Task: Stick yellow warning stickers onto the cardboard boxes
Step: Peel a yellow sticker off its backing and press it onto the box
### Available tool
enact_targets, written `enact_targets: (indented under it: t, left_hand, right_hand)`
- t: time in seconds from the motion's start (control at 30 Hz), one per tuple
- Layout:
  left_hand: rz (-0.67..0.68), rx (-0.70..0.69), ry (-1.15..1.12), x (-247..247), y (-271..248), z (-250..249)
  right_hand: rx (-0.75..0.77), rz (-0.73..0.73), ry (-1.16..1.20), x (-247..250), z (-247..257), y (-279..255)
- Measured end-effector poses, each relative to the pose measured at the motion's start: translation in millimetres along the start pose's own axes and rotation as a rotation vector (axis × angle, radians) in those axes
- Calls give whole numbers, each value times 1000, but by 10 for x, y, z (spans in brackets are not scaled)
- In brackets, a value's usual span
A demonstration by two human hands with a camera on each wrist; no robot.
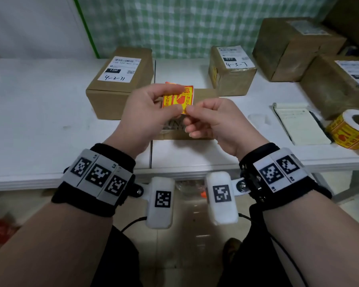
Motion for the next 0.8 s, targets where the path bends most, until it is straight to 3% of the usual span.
enact_targets:
  t: [0.3,0.8]
  left_hand:
    - [-73,-23,-35,42,-5,11]
    - [-72,-19,-19,4,-54,-5]
  right_hand:
    - [30,-13,-2,-36,24,-31]
    - [28,-28,-16,-33,35,-77]
Point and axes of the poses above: each hand's wrist, its own y-axis towards the middle knuckle, its own x-axis out of the back of the hand, z = x × y, the point moved 3 cm from there along y, towards the middle knuckle, and after that the axes turned 11 degrees about z, right-handed, at the moved point
